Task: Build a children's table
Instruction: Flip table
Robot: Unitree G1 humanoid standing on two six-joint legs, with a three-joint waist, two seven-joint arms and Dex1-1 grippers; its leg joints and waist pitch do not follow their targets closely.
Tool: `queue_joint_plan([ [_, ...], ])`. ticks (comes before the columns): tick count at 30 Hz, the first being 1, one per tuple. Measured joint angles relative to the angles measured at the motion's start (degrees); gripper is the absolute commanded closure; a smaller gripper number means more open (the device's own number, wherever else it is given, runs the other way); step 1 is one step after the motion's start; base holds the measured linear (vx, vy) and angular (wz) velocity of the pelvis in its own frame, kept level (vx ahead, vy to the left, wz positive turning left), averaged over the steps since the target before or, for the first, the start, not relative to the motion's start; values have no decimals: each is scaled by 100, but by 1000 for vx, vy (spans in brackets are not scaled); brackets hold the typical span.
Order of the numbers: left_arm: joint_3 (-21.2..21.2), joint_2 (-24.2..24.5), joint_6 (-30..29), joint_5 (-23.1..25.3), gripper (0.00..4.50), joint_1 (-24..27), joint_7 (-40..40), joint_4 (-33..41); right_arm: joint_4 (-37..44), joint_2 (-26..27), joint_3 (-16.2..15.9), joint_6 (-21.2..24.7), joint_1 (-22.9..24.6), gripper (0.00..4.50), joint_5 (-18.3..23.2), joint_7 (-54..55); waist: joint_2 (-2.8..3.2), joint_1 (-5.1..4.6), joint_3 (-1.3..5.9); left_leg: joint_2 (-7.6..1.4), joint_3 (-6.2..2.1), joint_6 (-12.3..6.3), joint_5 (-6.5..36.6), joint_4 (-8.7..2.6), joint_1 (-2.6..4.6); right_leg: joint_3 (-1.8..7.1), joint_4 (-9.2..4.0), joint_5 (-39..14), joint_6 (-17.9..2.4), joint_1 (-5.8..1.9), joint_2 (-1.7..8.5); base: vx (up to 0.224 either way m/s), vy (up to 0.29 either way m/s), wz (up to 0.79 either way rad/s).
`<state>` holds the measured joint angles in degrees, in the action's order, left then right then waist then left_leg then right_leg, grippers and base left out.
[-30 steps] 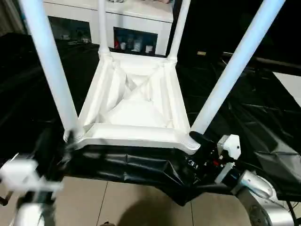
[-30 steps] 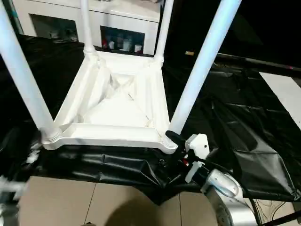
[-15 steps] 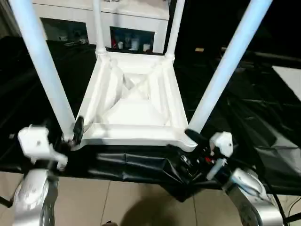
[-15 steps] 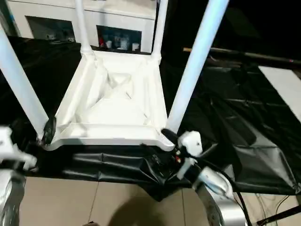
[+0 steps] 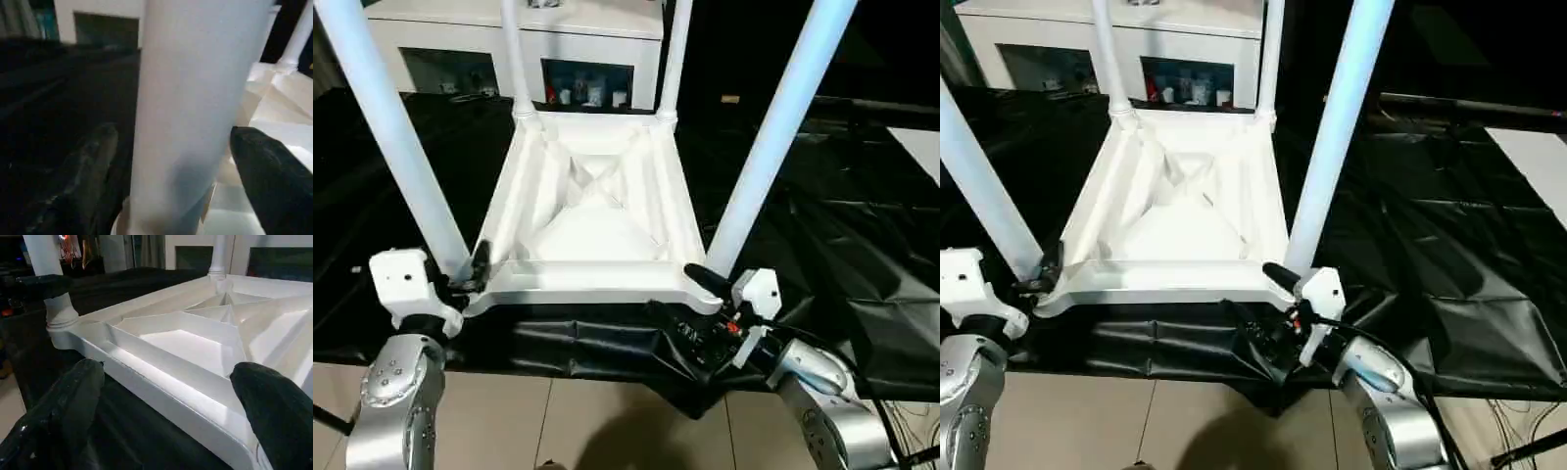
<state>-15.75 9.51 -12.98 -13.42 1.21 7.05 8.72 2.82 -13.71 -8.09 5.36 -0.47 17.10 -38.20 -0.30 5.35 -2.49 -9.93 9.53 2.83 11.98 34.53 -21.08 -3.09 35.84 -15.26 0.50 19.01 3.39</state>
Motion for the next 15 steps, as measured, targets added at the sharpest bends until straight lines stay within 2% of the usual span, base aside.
queue_joint_plan([
  [5,5,-42,-250,-137,103,-142,8,0,-203,85,-5,-159,-1,0,-136,68,2,9,-1,0,0,-4,-3,1,-1,0,0,0,0,0,0,0,0,0],
  [7,-9,-37,-299,-161,128,-149,12,0,-205,106,-6,-181,-2,0,-153,74,8,11,-2,0,0,-4,-3,1,-2,0,0,0,0,1,0,0,0,0],
  [11,-8,19,-373,-196,141,-153,31,0,-205,127,-34,-210,-25,0,-152,58,19,33,-8,0,0,-5,-3,1,-3,0,-2,0,-1,1,0,0,0,0],
  [12,-7,31,-412,-208,170,-160,42,0,-205,126,-39,-226,-24,0,-121,6,25,41,-12,0,0,-5,-3,1,-3,1,-2,0,0,0,0,0,0,0],
  [15,-15,74,-466,-216,177,-182,75,-2,-203,122,-82,-293,-22,0,-52,-166,36,51,-18,0,0,-5,-3,1,-3,0,-2,0,-1,1,0,0,0,0],
])
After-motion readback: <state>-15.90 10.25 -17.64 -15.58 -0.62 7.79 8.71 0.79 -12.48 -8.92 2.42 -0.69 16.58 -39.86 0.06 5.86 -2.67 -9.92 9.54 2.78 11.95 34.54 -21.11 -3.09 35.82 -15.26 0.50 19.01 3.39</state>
